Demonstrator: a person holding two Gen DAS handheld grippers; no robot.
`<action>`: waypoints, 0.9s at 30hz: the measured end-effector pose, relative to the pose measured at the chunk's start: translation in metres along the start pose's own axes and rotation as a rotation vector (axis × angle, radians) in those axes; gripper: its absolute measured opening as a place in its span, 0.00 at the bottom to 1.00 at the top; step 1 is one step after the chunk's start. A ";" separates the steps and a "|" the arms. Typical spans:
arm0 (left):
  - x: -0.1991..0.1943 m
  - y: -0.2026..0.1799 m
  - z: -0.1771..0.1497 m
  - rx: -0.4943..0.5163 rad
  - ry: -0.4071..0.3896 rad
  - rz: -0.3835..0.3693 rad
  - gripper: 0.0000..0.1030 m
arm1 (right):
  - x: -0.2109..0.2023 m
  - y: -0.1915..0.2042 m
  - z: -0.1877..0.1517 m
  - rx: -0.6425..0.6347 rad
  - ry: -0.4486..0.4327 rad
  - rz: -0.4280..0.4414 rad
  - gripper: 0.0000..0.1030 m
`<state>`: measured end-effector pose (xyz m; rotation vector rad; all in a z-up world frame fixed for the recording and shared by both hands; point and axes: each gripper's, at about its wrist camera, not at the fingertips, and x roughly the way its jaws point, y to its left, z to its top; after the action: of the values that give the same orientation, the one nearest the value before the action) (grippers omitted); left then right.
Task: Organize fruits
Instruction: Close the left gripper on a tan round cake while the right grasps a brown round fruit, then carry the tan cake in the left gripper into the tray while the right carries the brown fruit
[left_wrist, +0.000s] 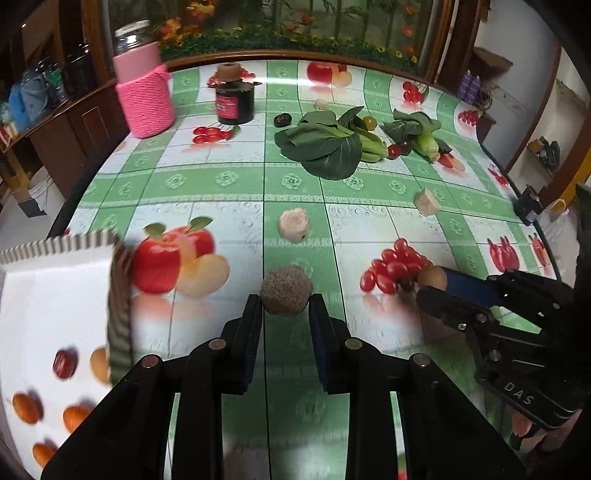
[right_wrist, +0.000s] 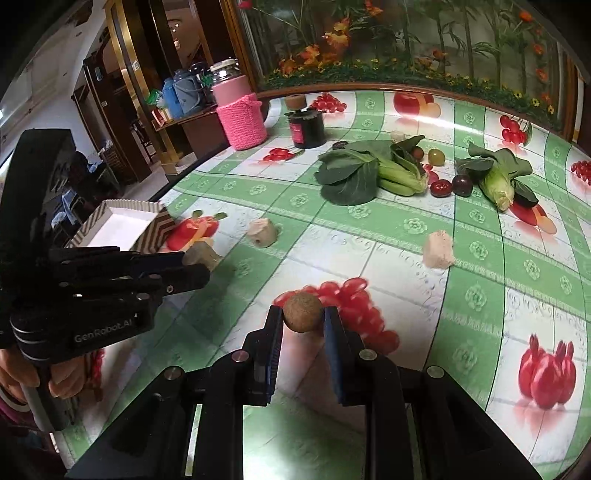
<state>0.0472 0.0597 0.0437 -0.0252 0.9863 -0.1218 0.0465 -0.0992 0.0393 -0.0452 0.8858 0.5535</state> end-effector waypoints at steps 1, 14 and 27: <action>-0.004 0.001 -0.002 -0.006 -0.004 -0.001 0.22 | -0.002 0.003 -0.002 -0.003 0.000 -0.003 0.23; -0.064 0.035 -0.052 -0.088 -0.061 0.015 0.23 | -0.027 0.047 -0.023 -0.011 -0.026 0.027 0.23; -0.092 0.071 -0.091 -0.118 -0.103 0.149 0.23 | -0.031 0.107 -0.027 -0.069 -0.040 0.091 0.22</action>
<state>-0.0721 0.1436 0.0644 -0.0658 0.8884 0.0738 -0.0398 -0.0281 0.0650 -0.0563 0.8332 0.6681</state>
